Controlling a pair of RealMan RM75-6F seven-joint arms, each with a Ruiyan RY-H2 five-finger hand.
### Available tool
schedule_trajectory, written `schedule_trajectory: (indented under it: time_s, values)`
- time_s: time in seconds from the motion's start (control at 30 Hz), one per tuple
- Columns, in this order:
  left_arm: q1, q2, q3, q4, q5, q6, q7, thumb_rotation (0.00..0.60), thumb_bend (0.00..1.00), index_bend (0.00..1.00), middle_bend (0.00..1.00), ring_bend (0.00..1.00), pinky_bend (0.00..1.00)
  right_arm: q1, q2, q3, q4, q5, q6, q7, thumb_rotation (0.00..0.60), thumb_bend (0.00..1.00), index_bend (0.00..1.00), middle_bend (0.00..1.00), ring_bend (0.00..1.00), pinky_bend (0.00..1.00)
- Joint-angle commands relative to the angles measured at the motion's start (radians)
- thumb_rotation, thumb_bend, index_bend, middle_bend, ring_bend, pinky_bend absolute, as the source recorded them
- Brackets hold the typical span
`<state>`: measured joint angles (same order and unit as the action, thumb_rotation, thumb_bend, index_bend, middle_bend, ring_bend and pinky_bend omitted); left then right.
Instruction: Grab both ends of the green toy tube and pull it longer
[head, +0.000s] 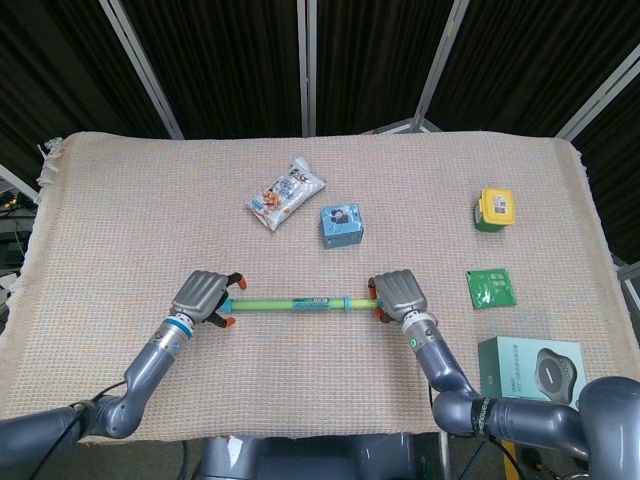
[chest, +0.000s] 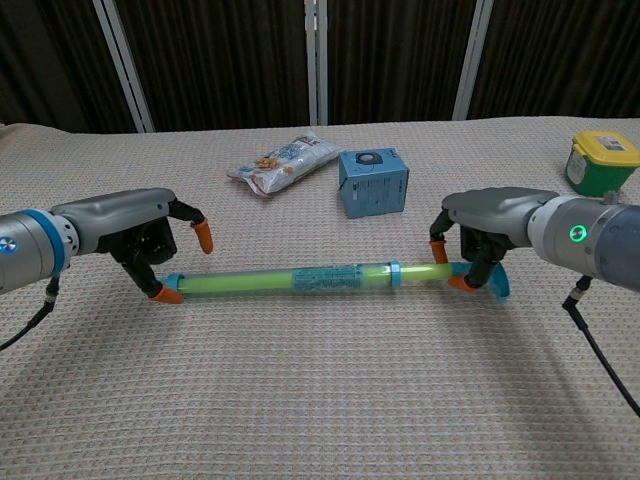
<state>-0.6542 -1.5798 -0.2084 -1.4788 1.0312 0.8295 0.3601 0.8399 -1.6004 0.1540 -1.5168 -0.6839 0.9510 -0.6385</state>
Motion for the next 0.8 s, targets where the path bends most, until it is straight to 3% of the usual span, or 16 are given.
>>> schedule_trajectory:
  time_s: [0.03, 0.5, 0.67, 0.8]
  values:
    - [-0.019, -0.023, 0.004, 0.023, -0.013, 0.000, 0.006, 0.600, 0.20, 0.37, 0.90, 0.87, 1.00, 0.001, 0.001, -0.003, -0.003, -0.001, 0.002, 0.001, 0.600, 0.47, 0.67, 1.00, 1.00, 1.00]
    - [-0.063, -0.071, 0.022, 0.084, -0.080, -0.001, 0.002, 0.600, 0.26, 0.42, 0.90, 0.87, 1.00, 0.004, 0.008, -0.010, -0.010, -0.002, 0.008, 0.017, 0.600, 0.47, 0.67, 1.00, 1.00, 1.00]
    - [-0.065, -0.075, 0.027, 0.105, -0.082, -0.010, -0.028, 0.600, 0.33, 0.51, 0.90, 0.87, 1.00, 0.005, 0.014, -0.013, -0.013, 0.000, 0.006, 0.018, 0.600, 0.47, 0.67, 1.00, 1.00, 1.00]
    - [-0.072, -0.078, 0.031, 0.114, -0.092, -0.018, -0.035, 0.600, 0.34, 0.54, 0.90, 0.87, 1.00, 0.007, 0.019, -0.013, -0.019, 0.003, 0.007, 0.019, 0.600, 0.47, 0.68, 1.00, 1.00, 1.00]
